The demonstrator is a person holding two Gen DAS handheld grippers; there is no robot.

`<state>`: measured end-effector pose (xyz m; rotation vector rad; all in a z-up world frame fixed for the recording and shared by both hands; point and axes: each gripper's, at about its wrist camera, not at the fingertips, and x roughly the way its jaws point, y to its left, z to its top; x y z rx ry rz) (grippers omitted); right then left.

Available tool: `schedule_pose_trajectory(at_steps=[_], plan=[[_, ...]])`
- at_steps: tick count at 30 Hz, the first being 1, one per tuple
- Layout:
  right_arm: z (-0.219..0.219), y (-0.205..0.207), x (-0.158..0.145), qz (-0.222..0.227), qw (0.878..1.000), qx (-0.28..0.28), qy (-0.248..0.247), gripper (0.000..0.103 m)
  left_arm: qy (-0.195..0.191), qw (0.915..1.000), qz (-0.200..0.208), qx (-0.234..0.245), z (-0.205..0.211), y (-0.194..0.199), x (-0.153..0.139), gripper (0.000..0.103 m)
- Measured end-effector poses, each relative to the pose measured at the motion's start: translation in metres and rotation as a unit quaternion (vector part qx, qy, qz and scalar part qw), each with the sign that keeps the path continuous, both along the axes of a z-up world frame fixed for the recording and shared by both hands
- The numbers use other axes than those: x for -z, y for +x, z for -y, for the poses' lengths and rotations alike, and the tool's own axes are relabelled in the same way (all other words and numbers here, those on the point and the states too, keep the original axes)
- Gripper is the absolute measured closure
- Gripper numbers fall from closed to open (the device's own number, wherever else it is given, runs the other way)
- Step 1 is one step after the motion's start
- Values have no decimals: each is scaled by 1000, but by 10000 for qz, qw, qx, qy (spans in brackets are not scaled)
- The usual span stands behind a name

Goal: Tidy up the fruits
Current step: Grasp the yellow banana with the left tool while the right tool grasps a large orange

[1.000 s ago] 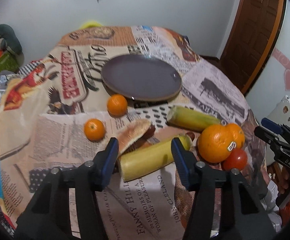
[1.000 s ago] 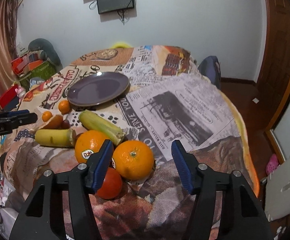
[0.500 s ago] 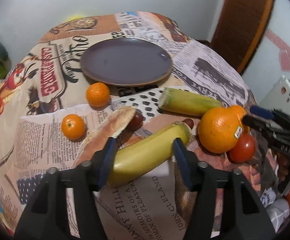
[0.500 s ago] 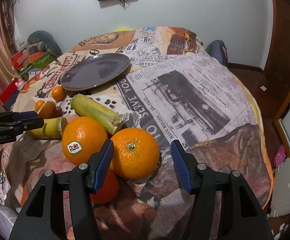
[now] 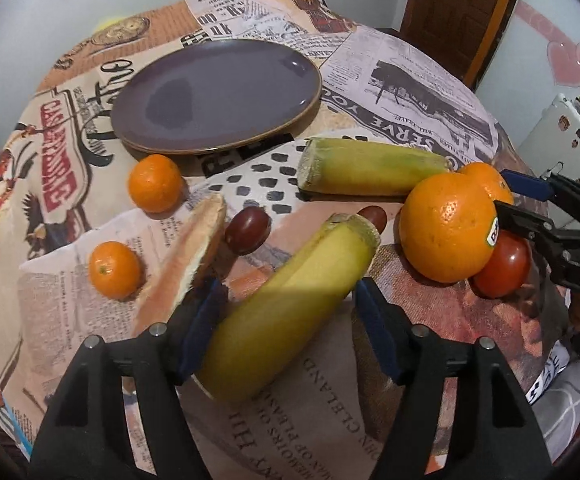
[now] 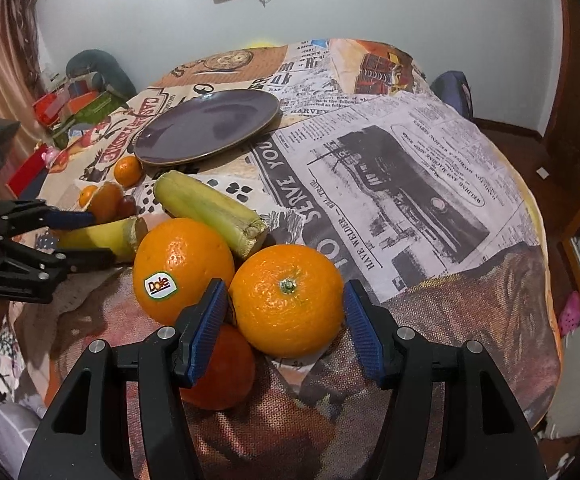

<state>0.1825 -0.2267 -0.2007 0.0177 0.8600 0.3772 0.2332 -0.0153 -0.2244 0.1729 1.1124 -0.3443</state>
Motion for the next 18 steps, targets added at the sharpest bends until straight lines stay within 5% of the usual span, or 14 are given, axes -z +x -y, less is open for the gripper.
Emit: schedule_pose_trajectory(at_steps=[13,18], plan=[[0,1,1,-3,10000,17,0,47,-475,9973,-70,-551,-6,-21,-12,63],[4,1,1,-89,9999,53,78,46,-336,9984,40,-456,6,-29,-15,65]])
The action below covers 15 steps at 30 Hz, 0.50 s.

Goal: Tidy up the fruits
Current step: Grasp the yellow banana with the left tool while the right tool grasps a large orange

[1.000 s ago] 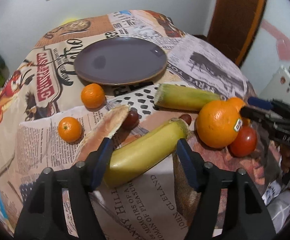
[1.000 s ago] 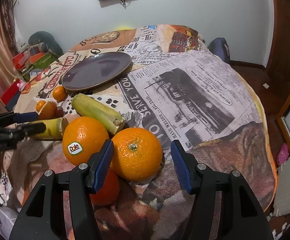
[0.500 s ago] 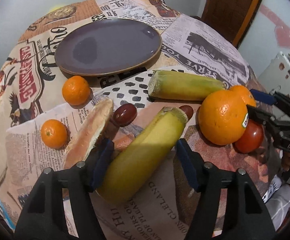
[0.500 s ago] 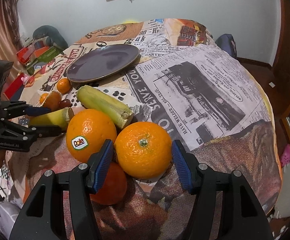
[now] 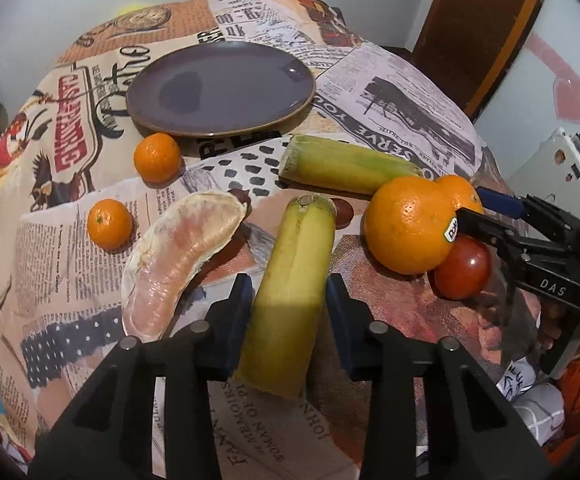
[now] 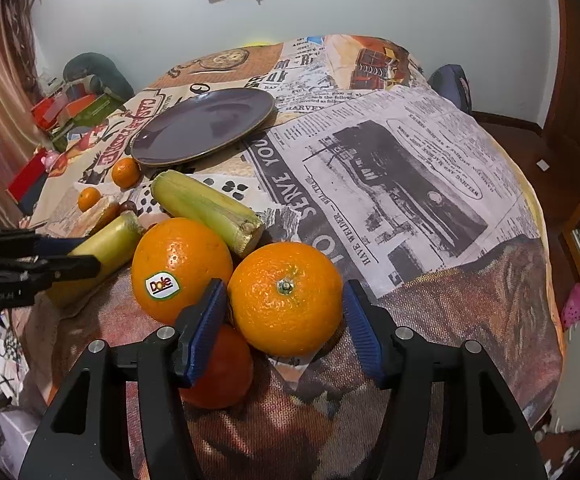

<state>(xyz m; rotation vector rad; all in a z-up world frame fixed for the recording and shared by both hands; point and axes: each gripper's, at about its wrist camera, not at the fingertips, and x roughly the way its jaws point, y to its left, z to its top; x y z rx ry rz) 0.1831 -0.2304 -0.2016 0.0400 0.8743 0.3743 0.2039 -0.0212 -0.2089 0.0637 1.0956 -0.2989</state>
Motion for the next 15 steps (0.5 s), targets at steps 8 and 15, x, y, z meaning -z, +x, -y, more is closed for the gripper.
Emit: schedule_pose_trajectory(at_steps=[8,15], plan=[[3,5,6,-174,9998,59,102,36,-65,9999,-106,43,5,19,11,64],[5,9,9,-255,9993,32,258,33,-224,9997,-90,-9,6,33,20,63]])
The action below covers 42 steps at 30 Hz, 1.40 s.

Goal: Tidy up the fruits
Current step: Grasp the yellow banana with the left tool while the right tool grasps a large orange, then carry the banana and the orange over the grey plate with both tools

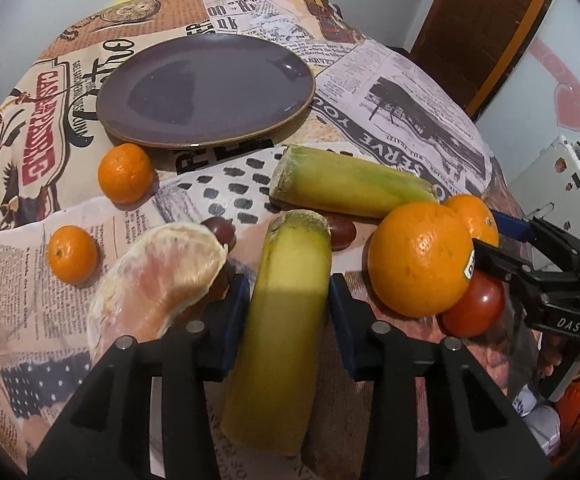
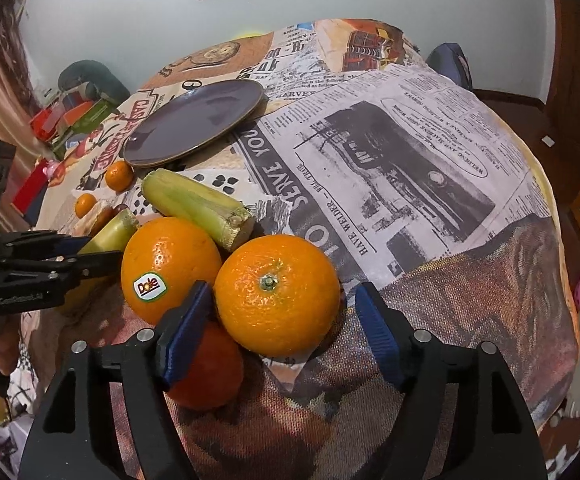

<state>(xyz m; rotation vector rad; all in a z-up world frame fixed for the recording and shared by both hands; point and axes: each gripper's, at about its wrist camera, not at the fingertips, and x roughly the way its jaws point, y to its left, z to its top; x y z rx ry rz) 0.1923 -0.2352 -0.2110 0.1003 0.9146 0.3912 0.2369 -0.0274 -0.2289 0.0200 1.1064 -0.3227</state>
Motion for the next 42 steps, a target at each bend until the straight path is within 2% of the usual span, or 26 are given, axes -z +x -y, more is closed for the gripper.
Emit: schedule_pose_trajectory(at_steps=[2,7,13,23,33,42], plan=[[-1,1,0,-1,10000,-42,52,40,-36,10000,23,-13,-1,0,0,63],[-2,-1,-1,96,9999,-32,16,41,-104,9999,79,-33,-3,-3,-5,67],[-1,-4,-9,268,9995,57,-137,41,-134,9992,383,-21,-4,-16,-28,68],[-3,-14,-51,802,9966,176,-109,42,-323,9956,861,-167,-17,-38,-70,70],[-34,-15,-94,1505,9886,-88,-30,42,-500,9871,1446,-463,-38,-54,-111,70],[-54,-4,-108,1790,9835,-262,23,42,-525,9769,1920,-778,-61,-47,-138,70]])
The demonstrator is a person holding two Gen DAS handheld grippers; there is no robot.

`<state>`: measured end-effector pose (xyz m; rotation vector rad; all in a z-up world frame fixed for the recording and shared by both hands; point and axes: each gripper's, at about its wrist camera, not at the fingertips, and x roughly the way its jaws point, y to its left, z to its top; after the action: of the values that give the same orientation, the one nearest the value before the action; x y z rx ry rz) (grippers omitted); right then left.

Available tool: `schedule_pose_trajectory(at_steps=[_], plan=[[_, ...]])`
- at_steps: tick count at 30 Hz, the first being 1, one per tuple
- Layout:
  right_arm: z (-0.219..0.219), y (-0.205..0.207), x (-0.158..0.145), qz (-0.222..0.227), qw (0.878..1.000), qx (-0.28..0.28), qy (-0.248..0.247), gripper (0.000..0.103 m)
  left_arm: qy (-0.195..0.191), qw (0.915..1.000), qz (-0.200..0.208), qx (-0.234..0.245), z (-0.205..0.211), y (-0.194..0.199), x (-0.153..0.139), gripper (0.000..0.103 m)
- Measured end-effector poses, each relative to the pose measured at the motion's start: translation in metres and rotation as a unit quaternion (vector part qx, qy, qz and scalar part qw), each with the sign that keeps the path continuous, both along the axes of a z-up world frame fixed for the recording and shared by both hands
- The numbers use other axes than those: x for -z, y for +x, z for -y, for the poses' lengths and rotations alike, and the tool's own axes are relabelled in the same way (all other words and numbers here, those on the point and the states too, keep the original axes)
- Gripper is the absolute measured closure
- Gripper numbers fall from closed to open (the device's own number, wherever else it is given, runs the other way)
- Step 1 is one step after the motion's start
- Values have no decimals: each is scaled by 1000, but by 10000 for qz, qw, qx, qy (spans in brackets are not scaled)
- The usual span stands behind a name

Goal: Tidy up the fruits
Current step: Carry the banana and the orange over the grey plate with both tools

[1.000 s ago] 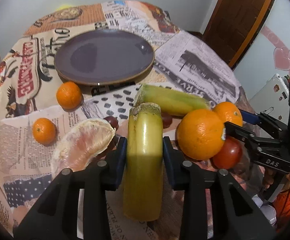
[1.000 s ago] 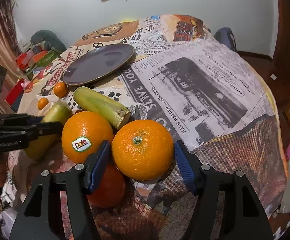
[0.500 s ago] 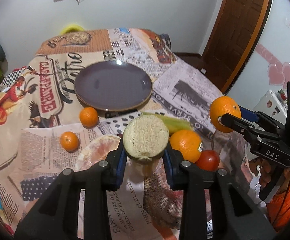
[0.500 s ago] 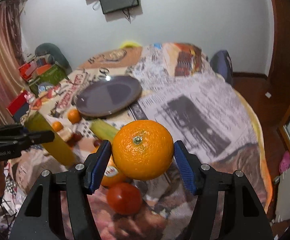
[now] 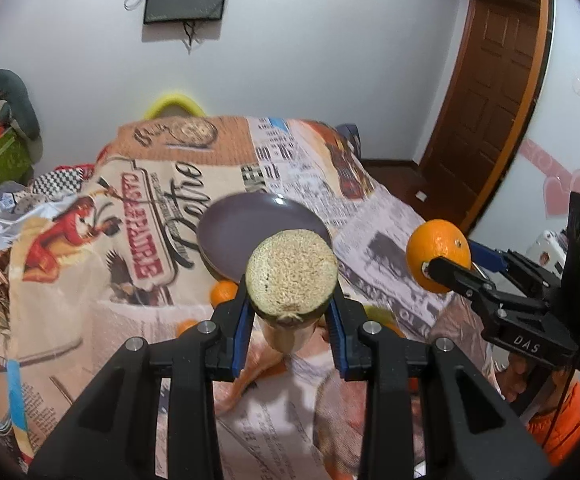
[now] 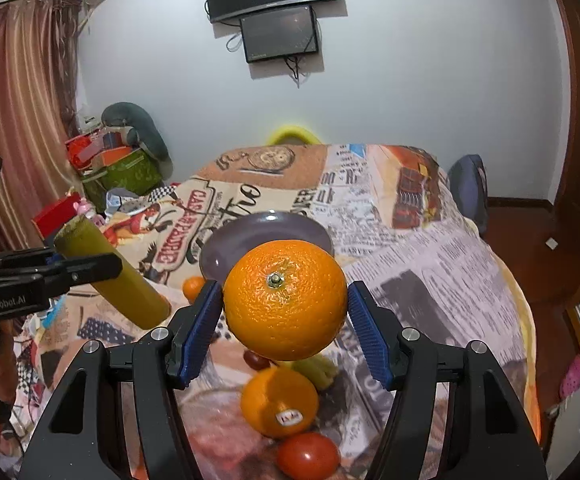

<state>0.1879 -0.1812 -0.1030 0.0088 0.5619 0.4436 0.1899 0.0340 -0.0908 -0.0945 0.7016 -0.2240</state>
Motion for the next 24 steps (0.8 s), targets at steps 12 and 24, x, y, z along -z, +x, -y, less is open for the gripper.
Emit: schedule_pose_trajectory(at_steps=[12,24], plan=[[-23,31,-2,146,9998,-139,31,42,-54,9997,190,-163,-15,38,-5,70],[-40,67,9,160,9993,-199,-267,42,-116,9998,-34,-178,-19,88,22,70]])
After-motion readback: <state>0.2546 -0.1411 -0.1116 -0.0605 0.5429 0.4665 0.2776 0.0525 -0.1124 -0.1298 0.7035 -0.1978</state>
